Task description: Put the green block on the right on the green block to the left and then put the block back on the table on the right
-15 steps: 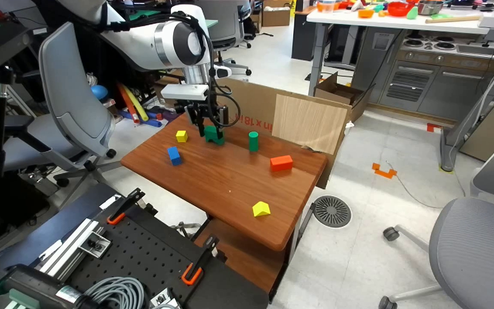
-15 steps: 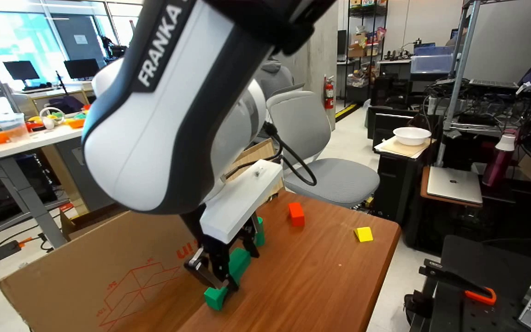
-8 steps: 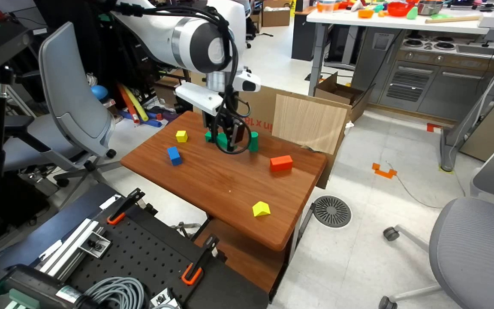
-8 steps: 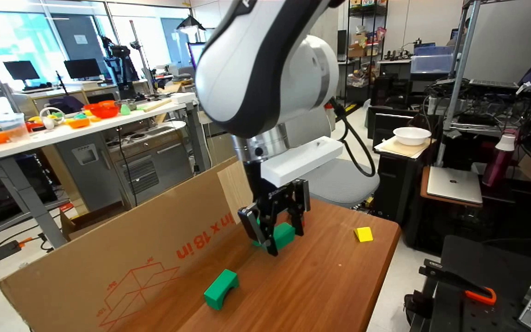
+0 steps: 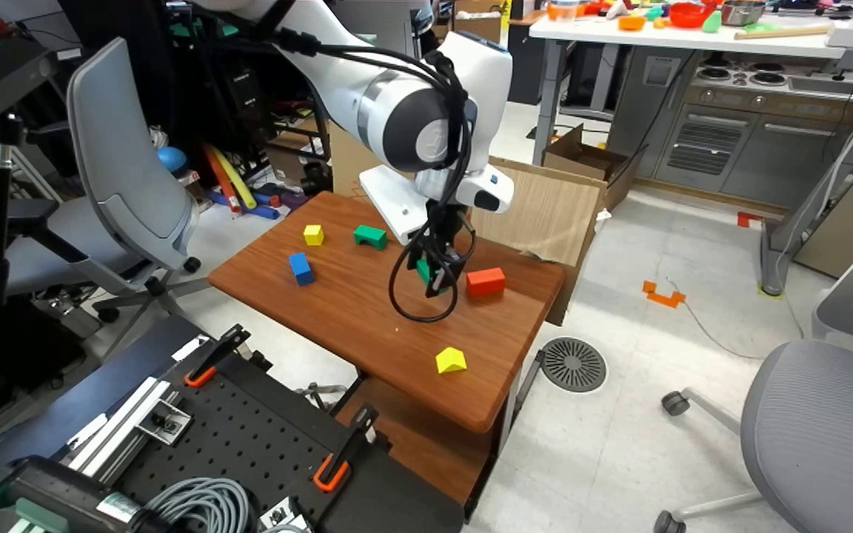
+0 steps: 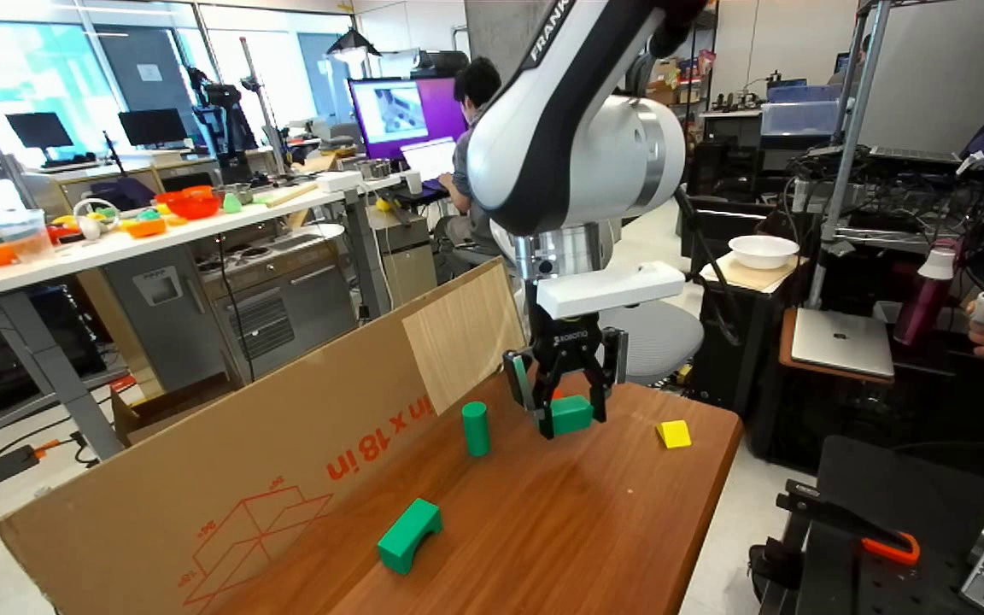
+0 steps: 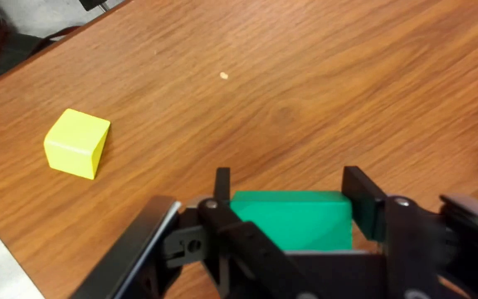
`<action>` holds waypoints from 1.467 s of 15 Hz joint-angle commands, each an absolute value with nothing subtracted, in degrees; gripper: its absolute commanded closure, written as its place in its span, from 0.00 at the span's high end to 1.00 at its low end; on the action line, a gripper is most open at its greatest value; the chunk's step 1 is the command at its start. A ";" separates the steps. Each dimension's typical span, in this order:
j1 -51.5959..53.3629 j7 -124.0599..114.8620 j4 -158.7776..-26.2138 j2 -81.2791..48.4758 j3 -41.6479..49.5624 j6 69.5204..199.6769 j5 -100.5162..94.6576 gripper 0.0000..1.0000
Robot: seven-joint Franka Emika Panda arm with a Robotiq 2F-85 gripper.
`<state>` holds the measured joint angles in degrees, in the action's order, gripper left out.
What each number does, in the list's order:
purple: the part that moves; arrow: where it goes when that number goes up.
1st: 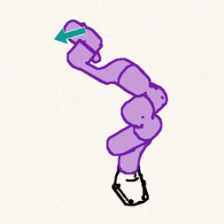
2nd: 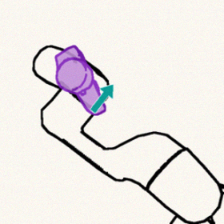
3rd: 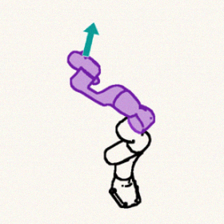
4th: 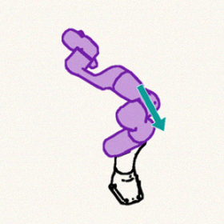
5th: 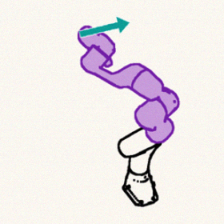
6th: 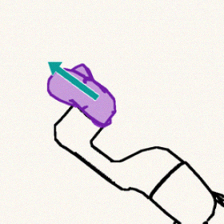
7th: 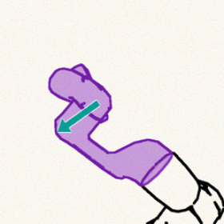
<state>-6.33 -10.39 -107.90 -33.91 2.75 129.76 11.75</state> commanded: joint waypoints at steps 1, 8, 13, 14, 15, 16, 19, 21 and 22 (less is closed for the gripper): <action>-6.23 -14.00 -105.53 -36.84 2.67 129.61 14.95 0.43; -5.63 -22.02 -105.18 -38.77 3.73 130.49 18.56 0.43; -4.74 -27.25 -105.66 -38.99 5.31 129.48 17.51 0.93; -4.65 -27.28 -105.97 -38.90 5.31 129.80 17.45 0.99; -4.65 -26.87 -106.48 -38.60 5.17 130.32 17.47 1.00; -4.66 -25.41 -107.56 -37.76 4.83 131.29 17.29 1.00; -2.55 -21.74 -112.94 -32.78 4.85 134.38 14.27 1.00; 0.75 -21.90 -117.79 -28.07 6.00 135.33 9.41 1.00; 2.32 -22.51 -120.41 -25.36 6.23 135.67 6.91 1.00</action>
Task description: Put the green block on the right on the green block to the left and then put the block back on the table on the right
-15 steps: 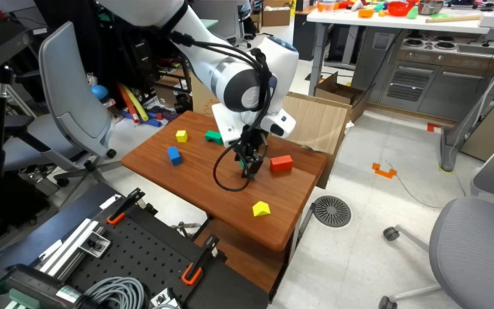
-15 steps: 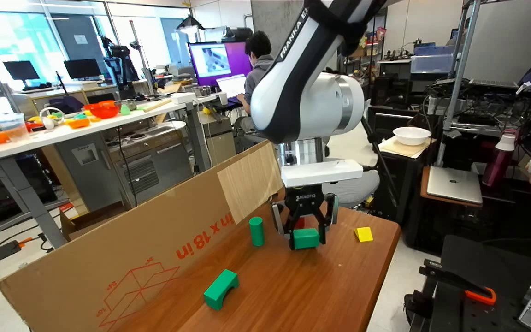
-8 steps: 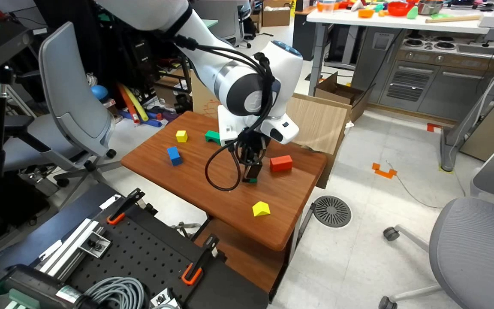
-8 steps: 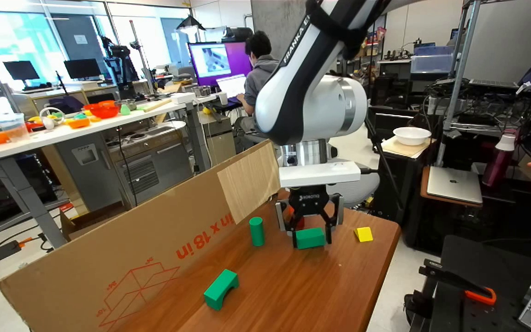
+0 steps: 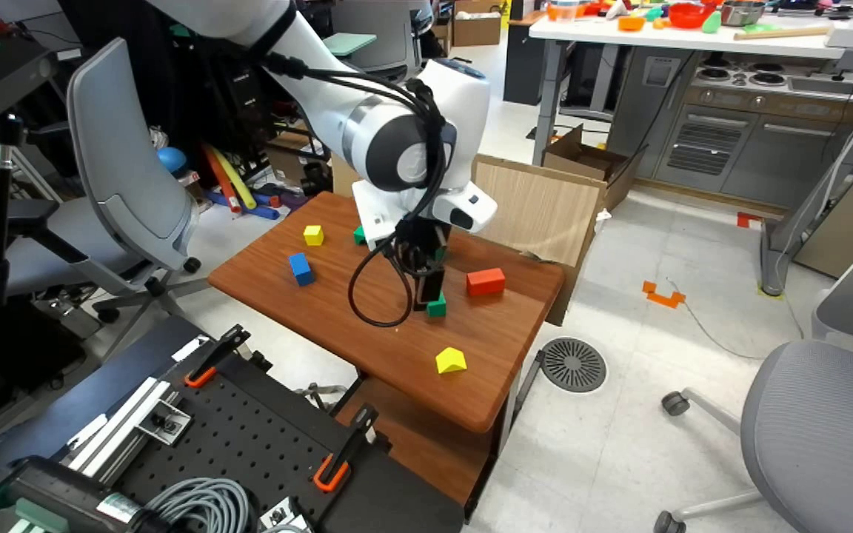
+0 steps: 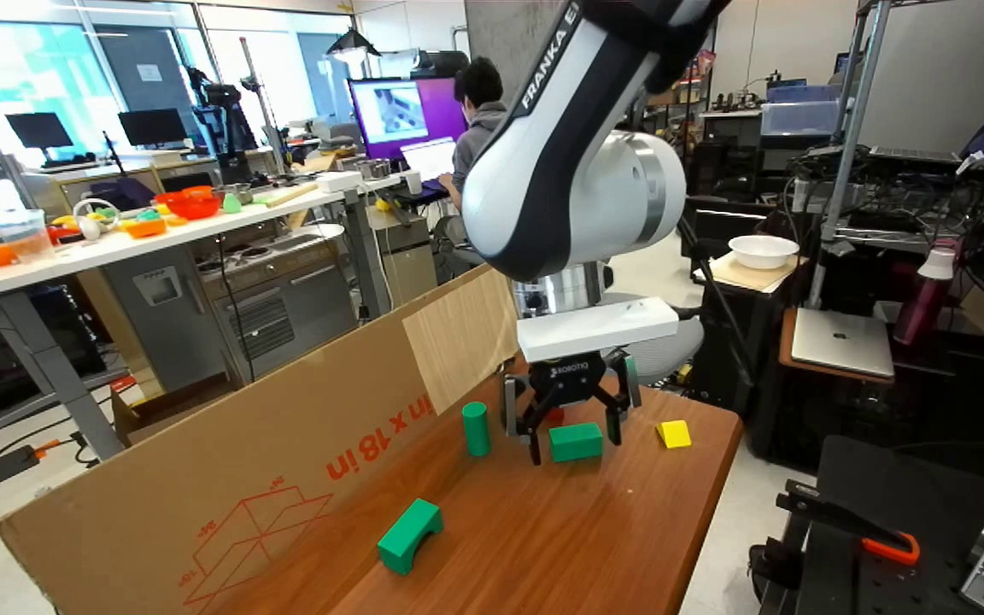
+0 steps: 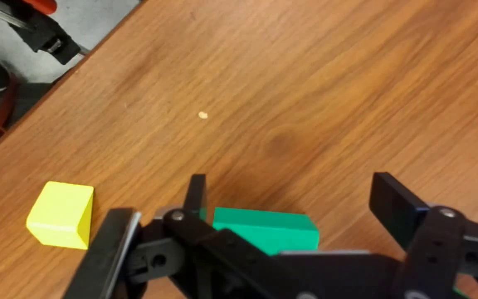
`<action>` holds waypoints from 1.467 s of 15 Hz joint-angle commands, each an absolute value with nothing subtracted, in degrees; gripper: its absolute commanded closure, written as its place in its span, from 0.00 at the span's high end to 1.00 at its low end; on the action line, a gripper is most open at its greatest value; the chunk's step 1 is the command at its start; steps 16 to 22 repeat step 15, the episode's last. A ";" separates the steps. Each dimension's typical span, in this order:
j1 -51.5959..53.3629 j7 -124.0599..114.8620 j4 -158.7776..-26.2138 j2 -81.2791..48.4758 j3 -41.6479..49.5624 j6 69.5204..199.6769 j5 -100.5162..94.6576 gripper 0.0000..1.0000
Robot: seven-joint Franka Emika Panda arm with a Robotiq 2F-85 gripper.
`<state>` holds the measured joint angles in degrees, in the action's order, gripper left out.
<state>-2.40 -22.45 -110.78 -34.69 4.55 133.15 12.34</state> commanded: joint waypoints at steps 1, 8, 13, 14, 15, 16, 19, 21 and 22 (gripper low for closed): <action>3.64 -22.78 -122.44 -23.06 6.30 136.10 4.43 1.00; 7.59 -19.88 -129.31 -14.86 3.48 140.88 -6.77 1.00; 6.90 -16.56 -128.49 -15.93 2.09 139.63 -7.35 1.00; 6.86 -15.75 -128.75 -15.92 2.03 139.63 -7.51 1.00; 6.83 -15.35 -128.88 -15.92 2.02 139.63 -7.56 1.00; 6.83 -15.35 -128.88 -15.92 2.02 139.63 -7.56 1.00; 6.83 -15.35 -128.88 -15.92 2.02 139.63 -7.56 1.00; 6.83 -15.35 -128.88 -15.92 2.02 139.63 -7.56 1.00; 6.83 -15.35 -128.88 -15.92 2.02 139.63 -7.56 1.00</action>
